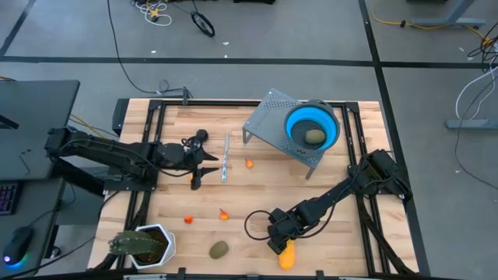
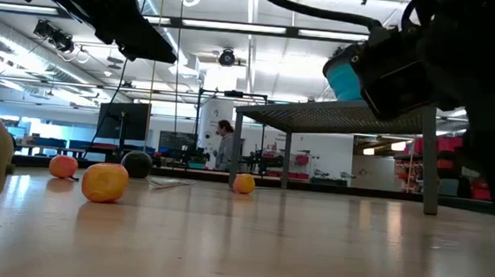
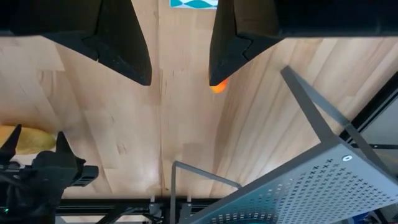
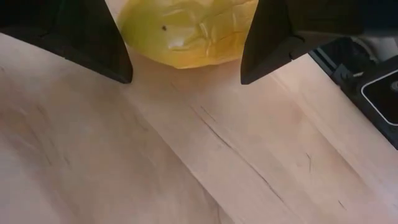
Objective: Pick & Place Fruit
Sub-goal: Put the yellow mango in the blue strainer bowl on the shelf
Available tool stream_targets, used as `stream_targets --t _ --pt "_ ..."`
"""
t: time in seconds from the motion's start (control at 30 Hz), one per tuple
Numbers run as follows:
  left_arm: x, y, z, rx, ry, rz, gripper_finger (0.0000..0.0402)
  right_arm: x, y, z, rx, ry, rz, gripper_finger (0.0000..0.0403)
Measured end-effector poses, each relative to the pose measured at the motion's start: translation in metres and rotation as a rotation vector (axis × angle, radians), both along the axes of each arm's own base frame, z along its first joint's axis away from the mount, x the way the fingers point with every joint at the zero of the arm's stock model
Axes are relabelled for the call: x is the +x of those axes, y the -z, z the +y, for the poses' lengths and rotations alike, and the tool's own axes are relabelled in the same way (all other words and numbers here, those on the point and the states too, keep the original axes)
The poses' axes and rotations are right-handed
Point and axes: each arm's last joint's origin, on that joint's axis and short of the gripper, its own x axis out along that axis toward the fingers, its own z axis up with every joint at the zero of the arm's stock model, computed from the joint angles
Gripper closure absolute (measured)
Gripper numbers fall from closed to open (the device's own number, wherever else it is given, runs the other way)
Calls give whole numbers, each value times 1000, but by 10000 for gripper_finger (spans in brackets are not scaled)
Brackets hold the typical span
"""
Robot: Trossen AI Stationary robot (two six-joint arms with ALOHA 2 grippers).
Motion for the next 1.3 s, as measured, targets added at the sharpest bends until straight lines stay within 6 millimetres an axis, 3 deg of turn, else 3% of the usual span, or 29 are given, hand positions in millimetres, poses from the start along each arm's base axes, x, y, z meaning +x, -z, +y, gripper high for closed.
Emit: stream_targets --t 0.23,0.37,0.53,0.73,0.93,1.1,1.3 --pt "0 0 0 21 9 2 232 2 0 -11 1 26 47 87" --pt "0 -1 0 28 12 -7 232 7 -3 -24 -72 -58 -30 87" --pt "0 -1 0 30 13 -5 232 21 -13 -43 -287 -124 -224 87" --pt "0 -1 0 25 11 -4 232 40 -25 -44 -523 -344 -508 87" --pt "0 1 -2 -61 52 10 232 43 -27 -49 -732 -395 -533 97" --pt "-2 5 -13 -115 114 3 232 42 -28 -48 -613 -471 -533 111" --pt "-6 19 -21 -118 67 -43 232 31 -36 -34 -285 -715 -545 118"
